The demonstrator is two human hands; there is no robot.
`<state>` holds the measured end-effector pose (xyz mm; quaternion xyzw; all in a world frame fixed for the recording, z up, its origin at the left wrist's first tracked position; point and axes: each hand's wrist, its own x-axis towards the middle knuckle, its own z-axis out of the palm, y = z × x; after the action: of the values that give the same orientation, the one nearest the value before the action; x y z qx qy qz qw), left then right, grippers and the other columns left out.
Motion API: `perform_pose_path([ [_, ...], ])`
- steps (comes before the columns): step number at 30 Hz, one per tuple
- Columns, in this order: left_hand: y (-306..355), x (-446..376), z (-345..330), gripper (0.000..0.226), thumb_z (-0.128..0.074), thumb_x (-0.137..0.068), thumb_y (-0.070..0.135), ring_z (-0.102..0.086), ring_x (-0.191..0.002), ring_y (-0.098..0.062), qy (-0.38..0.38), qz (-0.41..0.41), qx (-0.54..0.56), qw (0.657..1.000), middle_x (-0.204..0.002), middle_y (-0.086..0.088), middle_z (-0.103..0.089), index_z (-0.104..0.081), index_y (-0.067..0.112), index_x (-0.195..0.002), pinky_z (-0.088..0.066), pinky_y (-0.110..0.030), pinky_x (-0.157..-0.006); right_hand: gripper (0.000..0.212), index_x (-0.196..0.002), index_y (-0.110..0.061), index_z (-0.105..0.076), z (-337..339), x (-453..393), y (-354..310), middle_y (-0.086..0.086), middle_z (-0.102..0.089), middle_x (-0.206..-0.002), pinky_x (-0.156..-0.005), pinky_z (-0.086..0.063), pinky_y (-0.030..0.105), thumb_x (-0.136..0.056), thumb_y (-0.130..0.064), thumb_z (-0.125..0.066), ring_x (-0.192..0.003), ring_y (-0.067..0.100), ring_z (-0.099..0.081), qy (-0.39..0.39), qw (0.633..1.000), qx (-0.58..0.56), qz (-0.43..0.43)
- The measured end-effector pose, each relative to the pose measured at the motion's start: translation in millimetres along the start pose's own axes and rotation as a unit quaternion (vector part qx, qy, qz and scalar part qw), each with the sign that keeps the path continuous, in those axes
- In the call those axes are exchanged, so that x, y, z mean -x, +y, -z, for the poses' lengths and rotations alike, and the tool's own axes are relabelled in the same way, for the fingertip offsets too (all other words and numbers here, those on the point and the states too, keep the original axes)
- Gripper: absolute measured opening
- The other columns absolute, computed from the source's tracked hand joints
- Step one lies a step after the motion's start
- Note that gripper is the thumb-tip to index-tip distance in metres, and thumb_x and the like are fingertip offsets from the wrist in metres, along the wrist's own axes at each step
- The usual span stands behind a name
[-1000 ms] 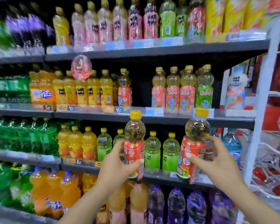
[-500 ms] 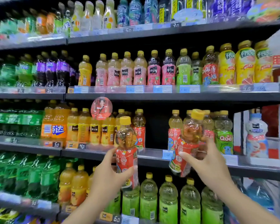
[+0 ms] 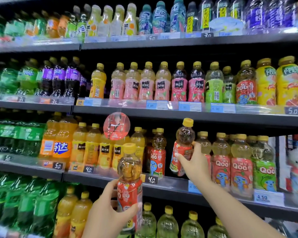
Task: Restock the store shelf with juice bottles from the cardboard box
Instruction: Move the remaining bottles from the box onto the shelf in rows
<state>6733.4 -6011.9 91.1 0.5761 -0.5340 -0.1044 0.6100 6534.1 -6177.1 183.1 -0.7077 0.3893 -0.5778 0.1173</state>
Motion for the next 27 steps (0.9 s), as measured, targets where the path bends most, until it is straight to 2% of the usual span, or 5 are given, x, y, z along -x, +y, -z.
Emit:
perform_pose_path([
  [5,-5.9,-7.6,0.8,0.078,-0.084,-0.057,0.049,-0.06,-0.09,0.001,-0.003,0.006,-0.017,1.0,-0.101,0.019,-0.061,-0.038,0.043,-0.118,-0.048,-0.014,-0.072,0.069,-0.142,-0.016,-0.026,-21.6,-11.5,19.6,-0.006,-0.058,-0.083,-0.052,-0.038,0.018,-0.087,-0.034,-0.065,-0.064,0.005,-0.053,-0.044,0.996,0.07,-0.041],
  [11,-5.9,-13.9,0.7,0.077,-0.084,-0.058,0.05,-0.061,-0.087,0.0,-0.013,0.012,-0.025,1.0,-0.098,0.023,-0.058,-0.035,0.044,-0.118,-0.053,-0.019,-0.075,0.073,-0.147,-0.014,-0.023,-36.5,-23.3,34.5,-0.001,-0.065,-0.086,-0.067,-0.057,0.034,-0.089,-0.044,-0.058,-0.073,0.013,-0.063,-0.062,0.986,0.134,-0.075],
  [16,-7.9,-12.4,3.5,0.068,-0.081,-0.054,0.059,-0.062,-0.088,-0.001,-0.013,-0.006,-0.043,0.999,-0.1,0.023,-0.06,-0.034,0.057,-0.103,-0.053,-0.019,-0.077,0.073,-0.147,-0.013,-0.023,-48.7,-32.3,37.6,-0.001,-0.066,-0.083,-0.051,-0.045,0.025,-0.09,-0.04,-0.06,-0.067,0.013,-0.063,-0.061,0.985,0.135,-0.087],
  [22,-15.8,-10.0,6.0,0.07,-0.083,-0.054,0.055,-0.064,-0.089,-0.002,-0.026,0.018,-0.029,0.999,-0.101,0.018,-0.063,-0.038,0.052,-0.108,-0.052,-0.016,-0.074,0.064,-0.143,-0.011,-0.027,-69.0,-45.0,40.5,0.011,-0.066,-0.111,-0.078,-0.055,0.037,-0.091,-0.034,-0.058,-0.095,0.028,-0.065,-0.076,0.985,0.116,-0.102],
  [27,-25.9,-2.4,10.7,0.071,-0.083,-0.049,0.059,-0.066,-0.087,-0.002,-0.018,0.028,-0.037,0.999,-0.099,0.016,-0.066,-0.037,0.056,-0.103,-0.051,-0.014,-0.069,0.071,-0.151,-0.015,0.0,-75.1,-48.5,43.9,0.016,-0.061,-0.12,-0.084,-0.053,0.042,-0.098,-0.029,-0.045,-0.099,0.03,-0.063,-0.115,0.979,0.116,-0.121],
])
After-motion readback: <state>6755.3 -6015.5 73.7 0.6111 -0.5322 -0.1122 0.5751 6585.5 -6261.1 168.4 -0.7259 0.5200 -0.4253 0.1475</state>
